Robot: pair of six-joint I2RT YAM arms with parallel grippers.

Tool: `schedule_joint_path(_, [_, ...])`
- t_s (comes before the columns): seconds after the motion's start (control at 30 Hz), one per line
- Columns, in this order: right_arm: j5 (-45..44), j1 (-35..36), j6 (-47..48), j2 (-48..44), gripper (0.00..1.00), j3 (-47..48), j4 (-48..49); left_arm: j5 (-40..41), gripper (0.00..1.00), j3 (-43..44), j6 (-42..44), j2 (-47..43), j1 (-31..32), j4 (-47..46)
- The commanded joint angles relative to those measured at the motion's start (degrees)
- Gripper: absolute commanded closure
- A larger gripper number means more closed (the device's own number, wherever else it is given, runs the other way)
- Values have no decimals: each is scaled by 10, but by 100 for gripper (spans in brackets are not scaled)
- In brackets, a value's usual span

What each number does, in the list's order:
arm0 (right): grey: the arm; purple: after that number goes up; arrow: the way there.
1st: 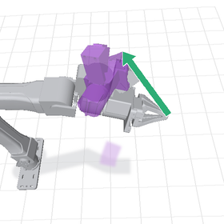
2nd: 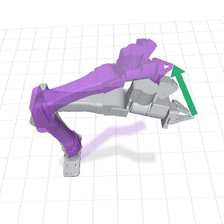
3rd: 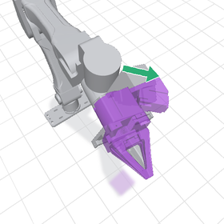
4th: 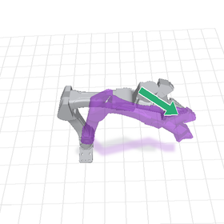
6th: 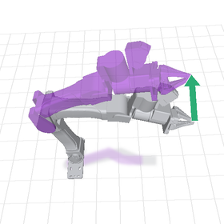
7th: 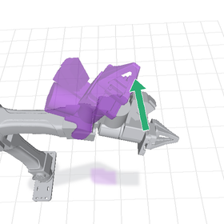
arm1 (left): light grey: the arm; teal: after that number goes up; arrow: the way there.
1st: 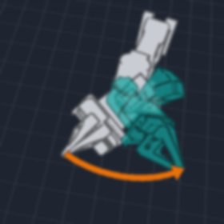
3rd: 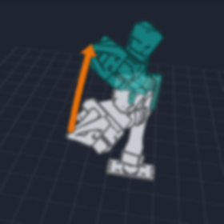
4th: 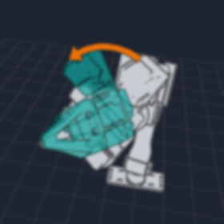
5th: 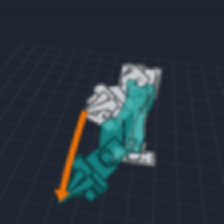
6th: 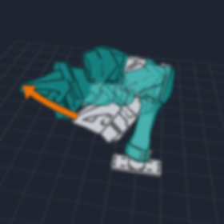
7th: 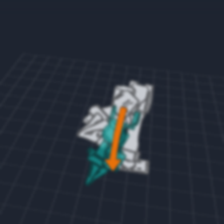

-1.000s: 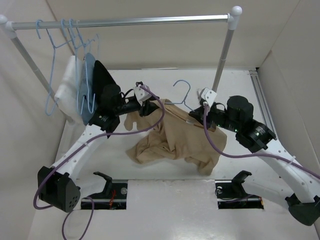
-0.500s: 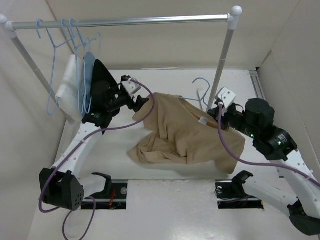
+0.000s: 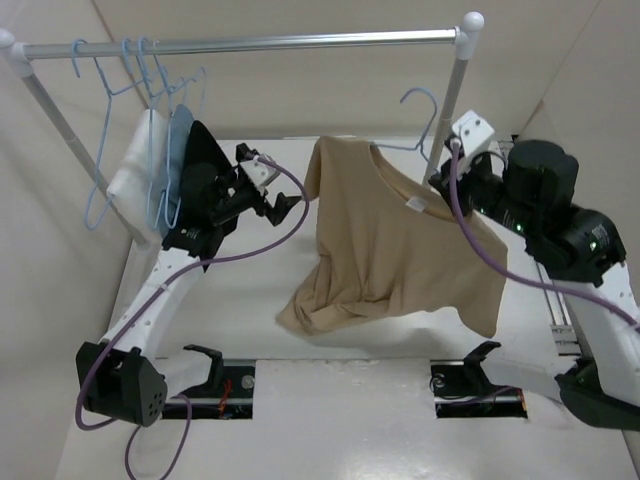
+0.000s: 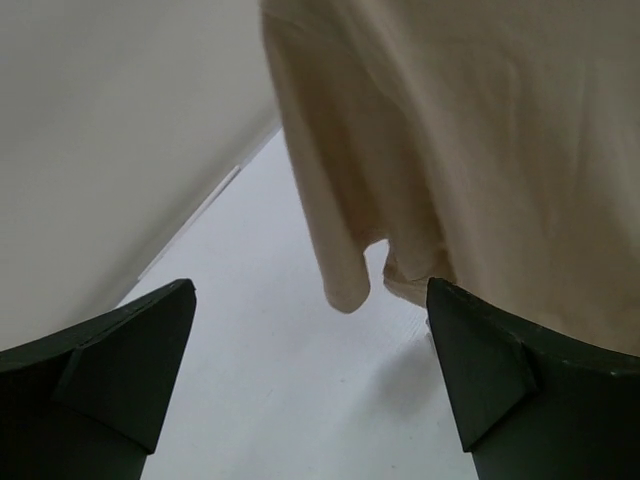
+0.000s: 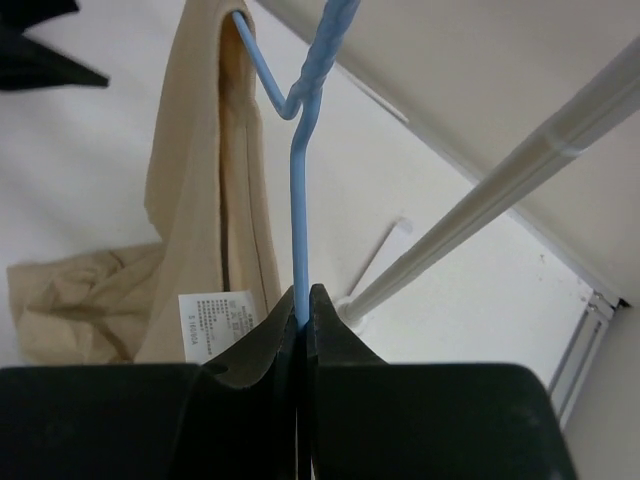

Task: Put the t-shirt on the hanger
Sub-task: Hang the hanger with tshirt onto the clothesline

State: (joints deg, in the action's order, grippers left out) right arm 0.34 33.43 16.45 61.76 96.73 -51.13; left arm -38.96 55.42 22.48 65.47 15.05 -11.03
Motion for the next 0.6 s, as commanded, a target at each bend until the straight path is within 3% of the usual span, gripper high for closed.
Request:
schedule_joint_path(0.0, [-77, -1, -46, 58, 100, 128, -60, -6, 0, 0, -19, -44, 5, -58])
schedule_joint_path(0.13, [-84, -1, -58, 72, 100, 175, -34, -1, 0, -17, -19, -66, 10, -58])
schedule_joint_path(0.37, [-176, 18, -58, 91, 100, 239, 32, 6, 0, -67, -40, -88, 10, -52])
schedule_joint_path(0.57, [-222, 18, -58, 187, 100, 380, -10, 6, 0, -86, -51, -93, 10, -52])
